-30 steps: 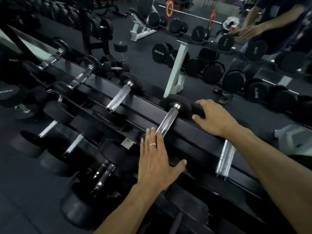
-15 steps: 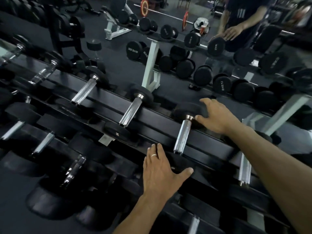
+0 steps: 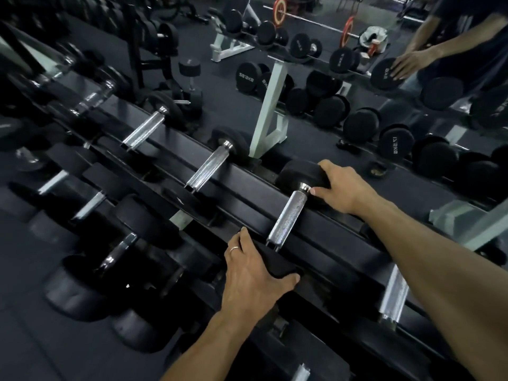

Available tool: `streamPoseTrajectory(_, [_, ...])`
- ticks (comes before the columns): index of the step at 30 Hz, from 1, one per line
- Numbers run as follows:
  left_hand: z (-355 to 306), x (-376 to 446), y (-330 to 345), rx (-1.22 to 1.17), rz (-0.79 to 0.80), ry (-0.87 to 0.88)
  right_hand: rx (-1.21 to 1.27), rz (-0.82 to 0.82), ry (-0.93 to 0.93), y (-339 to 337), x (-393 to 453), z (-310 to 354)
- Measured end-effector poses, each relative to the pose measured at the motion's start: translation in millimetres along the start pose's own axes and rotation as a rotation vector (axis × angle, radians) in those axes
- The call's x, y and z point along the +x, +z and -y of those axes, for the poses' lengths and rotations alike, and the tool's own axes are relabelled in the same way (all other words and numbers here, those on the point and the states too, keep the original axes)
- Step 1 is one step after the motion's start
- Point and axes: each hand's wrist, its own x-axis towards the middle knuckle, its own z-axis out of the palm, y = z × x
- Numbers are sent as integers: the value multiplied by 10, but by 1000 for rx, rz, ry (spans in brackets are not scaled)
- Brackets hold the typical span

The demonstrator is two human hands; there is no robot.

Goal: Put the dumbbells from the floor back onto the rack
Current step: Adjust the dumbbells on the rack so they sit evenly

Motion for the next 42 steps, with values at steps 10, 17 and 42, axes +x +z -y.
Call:
streamPoseTrajectory(10, [-30, 18, -74, 80, 32, -1, -26, -13, 16, 11, -41, 6])
streamPoseTrajectory(17, [-198, -196, -90, 261, -91, 55, -118, -10, -16, -70, -471, -113])
streamPoseTrajectory(42, [-775, -1283, 1345, 94, 98, 76, -165, 16, 58, -407, -1395, -1464])
